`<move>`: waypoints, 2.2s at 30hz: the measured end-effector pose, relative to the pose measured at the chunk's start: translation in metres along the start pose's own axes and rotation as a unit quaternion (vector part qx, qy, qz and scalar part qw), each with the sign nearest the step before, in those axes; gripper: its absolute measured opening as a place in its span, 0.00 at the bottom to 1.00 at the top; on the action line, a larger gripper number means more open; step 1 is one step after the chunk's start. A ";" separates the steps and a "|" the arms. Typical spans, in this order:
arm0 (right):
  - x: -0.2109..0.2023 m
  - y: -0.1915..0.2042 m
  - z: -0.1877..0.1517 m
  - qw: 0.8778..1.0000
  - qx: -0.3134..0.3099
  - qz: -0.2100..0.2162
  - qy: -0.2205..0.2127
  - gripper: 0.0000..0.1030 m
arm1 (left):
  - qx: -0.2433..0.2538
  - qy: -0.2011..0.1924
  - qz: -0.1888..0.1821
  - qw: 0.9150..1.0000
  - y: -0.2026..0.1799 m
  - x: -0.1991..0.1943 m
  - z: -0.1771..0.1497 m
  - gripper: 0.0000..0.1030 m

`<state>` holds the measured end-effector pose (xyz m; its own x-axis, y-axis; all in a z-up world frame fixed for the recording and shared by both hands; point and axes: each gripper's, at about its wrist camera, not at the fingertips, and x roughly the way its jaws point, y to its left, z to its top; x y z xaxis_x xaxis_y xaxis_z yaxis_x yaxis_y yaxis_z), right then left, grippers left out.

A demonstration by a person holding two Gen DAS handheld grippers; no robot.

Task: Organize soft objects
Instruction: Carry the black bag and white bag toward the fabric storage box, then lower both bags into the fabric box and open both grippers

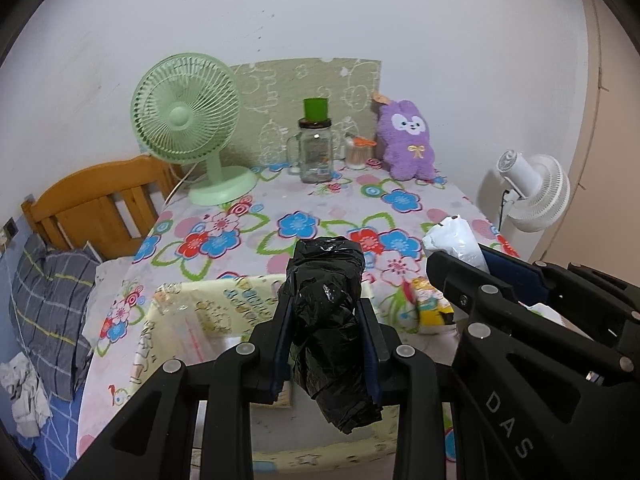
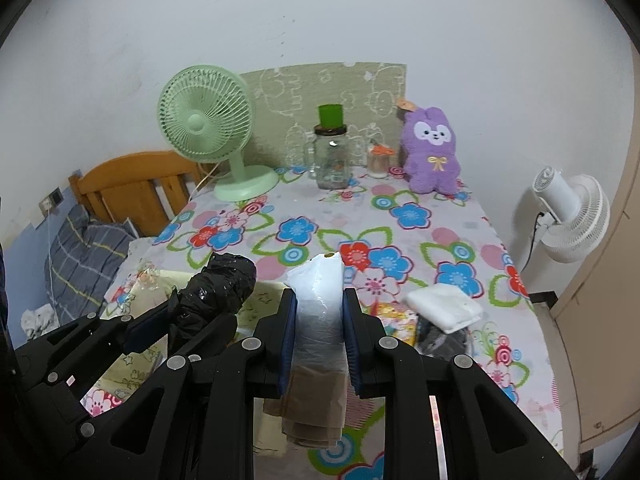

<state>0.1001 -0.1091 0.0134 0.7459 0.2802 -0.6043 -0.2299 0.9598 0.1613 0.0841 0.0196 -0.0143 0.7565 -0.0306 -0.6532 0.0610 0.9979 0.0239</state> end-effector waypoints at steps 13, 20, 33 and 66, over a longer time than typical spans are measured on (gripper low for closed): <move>0.021 0.034 -0.008 0.999 -0.018 0.032 0.017 0.24 | -0.017 0.024 0.019 0.999 0.035 0.012 -0.019 0.30; 0.037 0.046 -0.013 0.998 -0.021 0.042 0.032 0.24 | -0.019 0.053 0.031 0.998 0.048 0.024 -0.032 0.32; 0.061 0.069 -0.019 0.996 -0.040 0.059 0.060 0.24 | -0.045 0.096 0.032 0.994 0.073 0.038 -0.047 0.42; 0.086 0.073 -0.013 0.992 -0.044 0.070 0.091 0.70 | -0.059 0.076 0.027 0.995 0.076 0.041 -0.030 0.95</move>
<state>0.1395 -0.0150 -0.0367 0.5799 0.3946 -0.7128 -0.3829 0.9042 0.1891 0.0999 0.0956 -0.0616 0.6486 0.0226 -0.7608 -0.0595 0.9980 -0.0211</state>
